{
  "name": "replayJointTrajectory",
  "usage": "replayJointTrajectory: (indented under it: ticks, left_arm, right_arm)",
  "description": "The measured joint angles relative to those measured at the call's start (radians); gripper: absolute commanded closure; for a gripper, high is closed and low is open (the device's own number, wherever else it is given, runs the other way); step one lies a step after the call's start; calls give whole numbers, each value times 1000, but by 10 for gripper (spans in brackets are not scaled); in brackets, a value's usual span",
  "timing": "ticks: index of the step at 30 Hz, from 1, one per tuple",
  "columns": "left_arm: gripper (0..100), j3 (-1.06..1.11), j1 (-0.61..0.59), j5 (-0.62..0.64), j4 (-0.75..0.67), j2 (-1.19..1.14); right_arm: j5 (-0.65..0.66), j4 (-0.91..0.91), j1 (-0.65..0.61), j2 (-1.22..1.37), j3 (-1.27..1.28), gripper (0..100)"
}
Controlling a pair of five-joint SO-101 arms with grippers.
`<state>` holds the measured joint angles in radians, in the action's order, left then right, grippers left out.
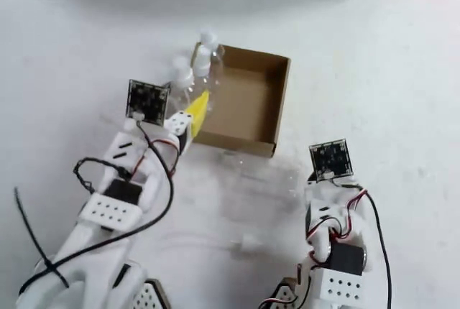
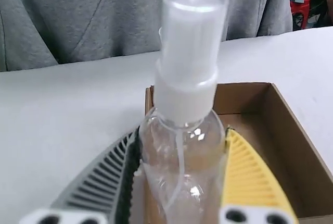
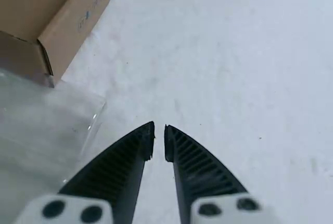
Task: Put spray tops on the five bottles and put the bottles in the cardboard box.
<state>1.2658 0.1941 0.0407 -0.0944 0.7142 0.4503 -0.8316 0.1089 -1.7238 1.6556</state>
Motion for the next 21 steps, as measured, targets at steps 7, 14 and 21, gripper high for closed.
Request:
replayJointTrajectory:
  ticks: [7,14,21]
  left_arm:
    - [932,0,0,0,-143,-150]
    - [932,-52,0,0,-212,-284]
    - [932,-55,0,0,-212,-342]
  right_arm:
    - [2,0,0,0,0,984]
    - [2,0,0,0,0,984]
    - [3,21,0,0,9,984]
